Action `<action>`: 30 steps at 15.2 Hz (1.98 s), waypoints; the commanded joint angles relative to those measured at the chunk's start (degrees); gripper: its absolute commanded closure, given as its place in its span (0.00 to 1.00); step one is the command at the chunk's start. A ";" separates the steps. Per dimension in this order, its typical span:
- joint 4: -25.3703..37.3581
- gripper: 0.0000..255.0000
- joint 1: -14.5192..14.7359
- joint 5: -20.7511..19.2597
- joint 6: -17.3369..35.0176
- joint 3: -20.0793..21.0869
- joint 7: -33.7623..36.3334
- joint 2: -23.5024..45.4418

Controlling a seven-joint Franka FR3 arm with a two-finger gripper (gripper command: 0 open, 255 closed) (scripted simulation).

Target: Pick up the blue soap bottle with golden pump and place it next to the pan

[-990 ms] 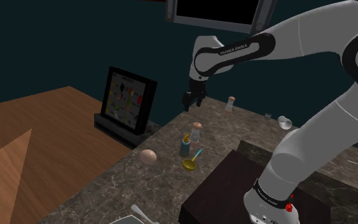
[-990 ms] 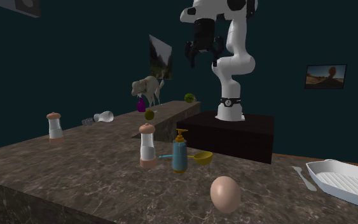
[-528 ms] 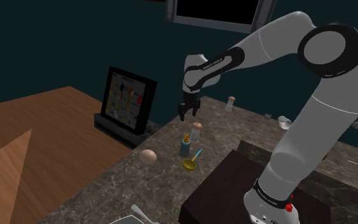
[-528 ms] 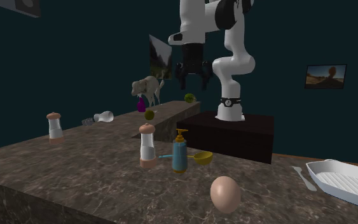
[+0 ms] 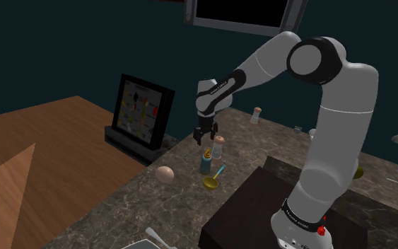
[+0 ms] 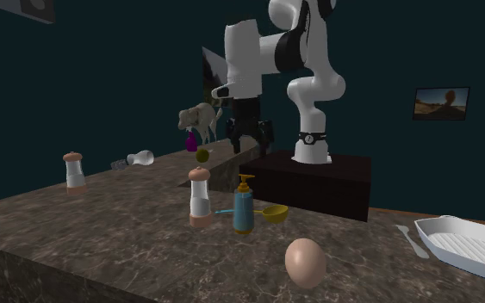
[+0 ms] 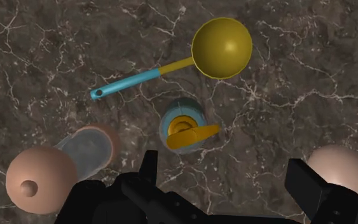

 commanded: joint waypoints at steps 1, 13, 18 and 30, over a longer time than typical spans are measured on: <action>2.04 0.00 -0.29 -0.20 1.04 -0.47 0.46 4.36; 8.04 0.00 -1.05 -0.39 6.26 -1.72 1.67 19.03; 7.88 0.00 -1.07 -0.41 7.26 -1.73 1.68 19.87; 7.91 1.00 -1.07 -0.41 7.24 -1.73 1.68 19.89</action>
